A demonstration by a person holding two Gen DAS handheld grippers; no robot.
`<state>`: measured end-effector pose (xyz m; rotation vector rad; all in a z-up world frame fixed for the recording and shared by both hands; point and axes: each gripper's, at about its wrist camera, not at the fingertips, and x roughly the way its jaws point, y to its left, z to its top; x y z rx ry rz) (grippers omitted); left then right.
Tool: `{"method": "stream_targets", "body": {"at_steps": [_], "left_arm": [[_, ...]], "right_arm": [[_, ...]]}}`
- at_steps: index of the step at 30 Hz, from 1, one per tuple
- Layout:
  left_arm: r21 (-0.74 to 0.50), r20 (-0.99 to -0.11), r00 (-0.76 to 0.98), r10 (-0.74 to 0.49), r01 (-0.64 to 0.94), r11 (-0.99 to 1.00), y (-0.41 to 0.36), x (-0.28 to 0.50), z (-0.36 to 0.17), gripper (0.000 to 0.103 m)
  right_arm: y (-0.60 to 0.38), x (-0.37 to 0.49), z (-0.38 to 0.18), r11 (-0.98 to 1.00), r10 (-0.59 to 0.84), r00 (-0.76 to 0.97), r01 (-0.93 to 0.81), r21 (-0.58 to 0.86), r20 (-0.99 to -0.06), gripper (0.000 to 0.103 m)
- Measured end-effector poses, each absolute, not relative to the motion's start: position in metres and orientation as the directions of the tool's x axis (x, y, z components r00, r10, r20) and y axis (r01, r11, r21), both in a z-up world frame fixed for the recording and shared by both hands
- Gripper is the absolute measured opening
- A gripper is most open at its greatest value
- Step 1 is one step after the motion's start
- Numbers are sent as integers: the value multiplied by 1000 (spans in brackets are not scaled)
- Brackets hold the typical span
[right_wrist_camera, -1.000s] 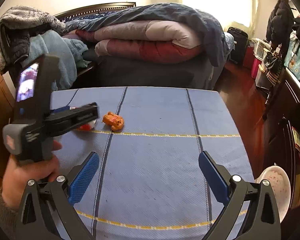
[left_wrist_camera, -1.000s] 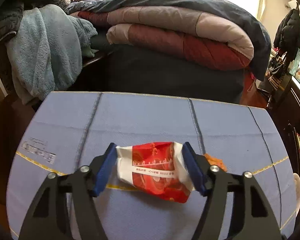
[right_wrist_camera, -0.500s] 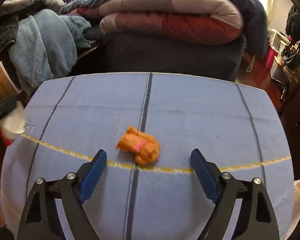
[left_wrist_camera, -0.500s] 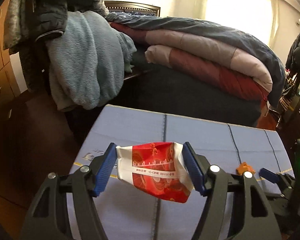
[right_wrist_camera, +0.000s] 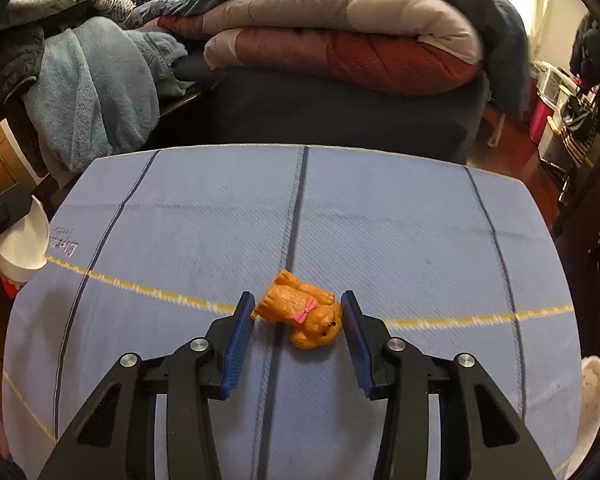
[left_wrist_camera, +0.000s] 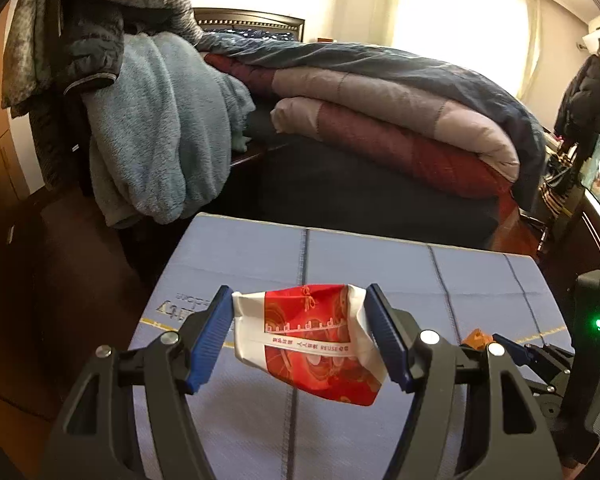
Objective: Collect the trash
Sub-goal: 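Grasp the red wrapper with the left tool while the right tool grasps the orange toy, then carry the red wrapper and orange toy over the wastebasket and open both tools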
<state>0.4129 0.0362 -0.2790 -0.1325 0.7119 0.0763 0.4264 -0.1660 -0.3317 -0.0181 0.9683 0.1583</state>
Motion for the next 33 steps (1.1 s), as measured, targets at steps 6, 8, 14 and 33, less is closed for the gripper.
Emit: {"method": "stream_targets", "body": {"at_steps": [6,8,14,33], "left_arm": [[-95,-648,761,-17,-59,994,7,397,-269,67],[-94,-642,766,-30,-40,995,-4,391,-265,67],[-92,-630,773,-81,30,995,-40,374,-255,67],[-54,-608,759,-234,255,966,-162,339,-239,67]], "right_arm": [[-190,397,-321,990,131,567,-120,75,-813,45],[-198,388,-317,991,124,576,-113,71,-808,45],[-226,356,-302,993,117,603,-86,82,-789,45],[-319,290,-285,992,68,655,36,121,-752,45]]}}
